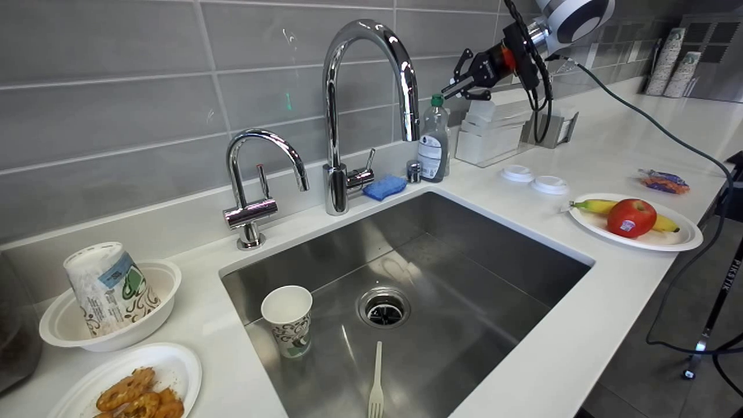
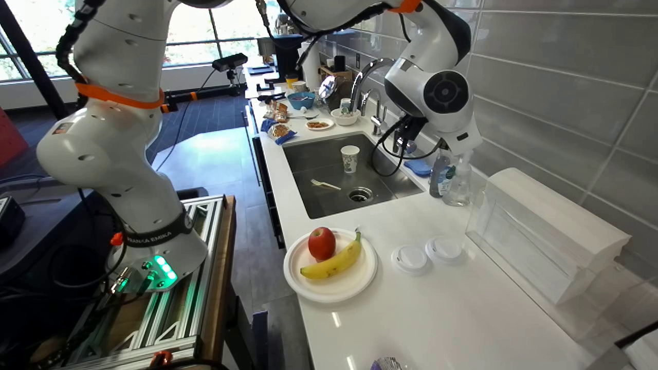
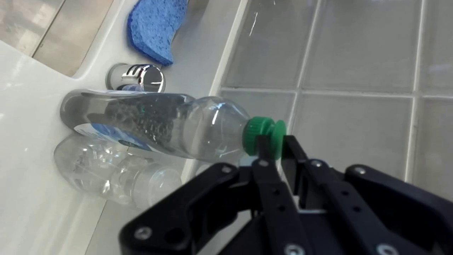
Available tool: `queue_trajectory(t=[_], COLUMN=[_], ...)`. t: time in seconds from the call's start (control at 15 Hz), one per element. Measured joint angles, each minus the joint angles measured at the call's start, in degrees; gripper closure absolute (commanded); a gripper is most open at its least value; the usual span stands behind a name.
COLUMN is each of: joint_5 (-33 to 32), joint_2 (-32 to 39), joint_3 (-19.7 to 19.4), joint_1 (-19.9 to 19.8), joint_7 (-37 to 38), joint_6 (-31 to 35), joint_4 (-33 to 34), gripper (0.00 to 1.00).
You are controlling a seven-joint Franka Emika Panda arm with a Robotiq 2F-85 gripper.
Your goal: Open the soap bottle
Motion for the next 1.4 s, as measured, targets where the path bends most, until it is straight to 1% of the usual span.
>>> queue_trajectory(t=[0.73,0.8,0.87,1.07,1.4], joint_5=[0.00,0.00,-0.02,-0.08,-0.81], joint_2=[0.42,0.43,0.43,0.44,0.47], joint_3=[0.17,0.17,0.16,0.17,0.17], joint_1=[0.20,0.23,0.29,0.45,0.67], joint_7=[0.00,0.00,0.00,-0.05,-0.20], joint_6=[0.00,0.00,0.00,0.00,0.00], joint_4=[0.43,0.47,0.48,0.52,0.97], gripper=[0.91,0.93,0.98,1.00,0.99])
